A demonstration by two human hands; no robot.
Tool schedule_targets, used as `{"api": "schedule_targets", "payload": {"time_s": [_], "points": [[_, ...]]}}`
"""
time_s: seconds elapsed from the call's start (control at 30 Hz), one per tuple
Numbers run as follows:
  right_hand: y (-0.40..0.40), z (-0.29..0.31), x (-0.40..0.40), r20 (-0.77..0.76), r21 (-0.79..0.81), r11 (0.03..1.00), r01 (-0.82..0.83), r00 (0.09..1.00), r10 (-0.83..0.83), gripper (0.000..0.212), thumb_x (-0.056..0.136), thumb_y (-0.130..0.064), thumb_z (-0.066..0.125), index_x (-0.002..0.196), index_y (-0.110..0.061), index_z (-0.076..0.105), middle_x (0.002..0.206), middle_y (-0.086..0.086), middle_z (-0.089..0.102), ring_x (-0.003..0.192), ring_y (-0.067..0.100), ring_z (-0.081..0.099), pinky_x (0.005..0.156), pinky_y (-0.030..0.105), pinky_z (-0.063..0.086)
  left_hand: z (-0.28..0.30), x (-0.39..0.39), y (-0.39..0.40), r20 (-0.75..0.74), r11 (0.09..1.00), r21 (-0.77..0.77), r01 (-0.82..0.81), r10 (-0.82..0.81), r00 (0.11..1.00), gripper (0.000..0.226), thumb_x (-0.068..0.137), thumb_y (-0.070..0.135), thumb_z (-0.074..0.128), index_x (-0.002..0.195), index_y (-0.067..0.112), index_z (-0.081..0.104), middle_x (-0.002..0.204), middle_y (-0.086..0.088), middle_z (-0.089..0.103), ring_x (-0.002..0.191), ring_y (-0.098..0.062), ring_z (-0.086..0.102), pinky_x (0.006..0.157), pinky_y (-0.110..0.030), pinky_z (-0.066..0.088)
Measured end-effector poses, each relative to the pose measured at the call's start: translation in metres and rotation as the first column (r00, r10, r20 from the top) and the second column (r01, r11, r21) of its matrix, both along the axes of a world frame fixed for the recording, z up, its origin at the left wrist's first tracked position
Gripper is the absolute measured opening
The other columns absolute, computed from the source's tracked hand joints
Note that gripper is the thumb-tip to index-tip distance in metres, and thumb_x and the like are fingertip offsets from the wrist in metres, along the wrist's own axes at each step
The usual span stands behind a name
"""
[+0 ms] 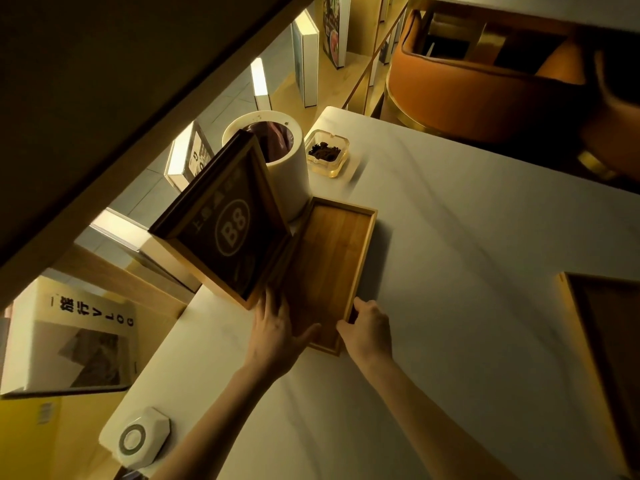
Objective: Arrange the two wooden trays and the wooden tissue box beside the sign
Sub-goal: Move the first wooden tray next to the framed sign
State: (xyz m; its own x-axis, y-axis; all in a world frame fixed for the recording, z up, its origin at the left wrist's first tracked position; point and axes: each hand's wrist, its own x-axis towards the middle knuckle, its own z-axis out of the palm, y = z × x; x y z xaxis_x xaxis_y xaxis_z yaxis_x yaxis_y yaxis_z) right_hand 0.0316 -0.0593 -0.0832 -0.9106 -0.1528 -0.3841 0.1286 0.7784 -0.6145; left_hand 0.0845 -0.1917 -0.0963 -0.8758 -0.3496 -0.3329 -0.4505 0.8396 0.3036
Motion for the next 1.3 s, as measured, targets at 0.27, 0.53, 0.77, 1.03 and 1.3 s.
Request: {"api": "schedule_targets", "payload": {"time_s": [0.27, 0.53, 0.77, 1.03, 1.3], "points": [[0.002, -0.002, 0.004, 0.013, -0.008, 1.000, -0.026, 1.000, 0.026, 0.020, 0.086, -0.021, 0.059, 0.103, -0.010, 0.058, 0.107, 0.011, 0.064, 0.096, 0.024, 0.063, 0.082, 0.033, 0.056, -0.002, 0.007, -0.006, -0.072, 0.998, -0.032, 0.051, -0.054, 0.996, 0.075, 0.086, 0.056, 0.034, 0.143, 0.016, 0.005, 0.156, -0.010, -0.003, 0.141, -0.030, -0.011, 0.115, -0.043, -0.003], [0.003, 0.000, 0.005, 0.085, -0.084, 0.996, -0.020, 0.996, 0.027, 0.046, 0.090, -0.020, 0.053, 0.132, -0.009, 0.039, 0.127, 0.013, 0.058, 0.116, 0.028, 0.056, 0.096, 0.037, 0.050, -0.022, 0.043, 0.002, -0.122, 0.993, -0.099, 0.063, -0.075, 0.990, 0.076, 0.081, 0.062, 0.009, 0.138, 0.015, -0.004, 0.147, -0.005, -0.009, 0.137, -0.028, -0.008, 0.109, -0.042, -0.003], [-0.003, -0.001, 0.005, 0.099, -0.130, 0.991, -0.011, 0.995, 0.025, 0.039, 0.090, -0.018, 0.054, 0.127, -0.009, 0.043, 0.124, 0.013, 0.059, 0.114, 0.028, 0.057, 0.095, 0.036, 0.050, -0.019, 0.033, 0.002, -0.071, 0.998, -0.068, 0.014, -0.019, 0.997, 0.072, 0.074, 0.066, -0.012, 0.128, 0.020, -0.025, 0.142, -0.004, -0.027, 0.133, -0.023, -0.024, 0.110, -0.034, -0.010], [-0.008, -0.003, 0.001, 0.082, -0.133, 0.991, -0.031, 0.996, 0.042, 0.033, 0.089, -0.017, 0.055, 0.120, -0.008, 0.048, 0.119, 0.014, 0.062, 0.111, 0.028, 0.059, 0.090, 0.033, 0.051, -0.021, 0.032, -0.004, -0.055, 0.997, -0.069, 0.018, -0.022, 0.998, 0.084, 0.060, 0.069, -0.028, 0.129, 0.020, -0.024, 0.142, -0.004, -0.028, 0.133, -0.022, -0.025, 0.110, -0.033, -0.010], [-0.008, -0.003, -0.001, 0.092, -0.106, 0.992, -0.068, 0.993, 0.078, 0.033, 0.089, -0.019, 0.056, 0.120, -0.007, 0.048, 0.122, 0.014, 0.061, 0.113, 0.028, 0.058, 0.092, 0.034, 0.051, -0.018, 0.030, -0.005, -0.040, 0.995, -0.097, 0.018, -0.022, 0.999, 0.077, 0.079, 0.063, 0.000, 0.138, 0.014, -0.012, 0.150, -0.007, -0.017, 0.133, -0.022, -0.022, 0.111, -0.034, -0.007]]}}
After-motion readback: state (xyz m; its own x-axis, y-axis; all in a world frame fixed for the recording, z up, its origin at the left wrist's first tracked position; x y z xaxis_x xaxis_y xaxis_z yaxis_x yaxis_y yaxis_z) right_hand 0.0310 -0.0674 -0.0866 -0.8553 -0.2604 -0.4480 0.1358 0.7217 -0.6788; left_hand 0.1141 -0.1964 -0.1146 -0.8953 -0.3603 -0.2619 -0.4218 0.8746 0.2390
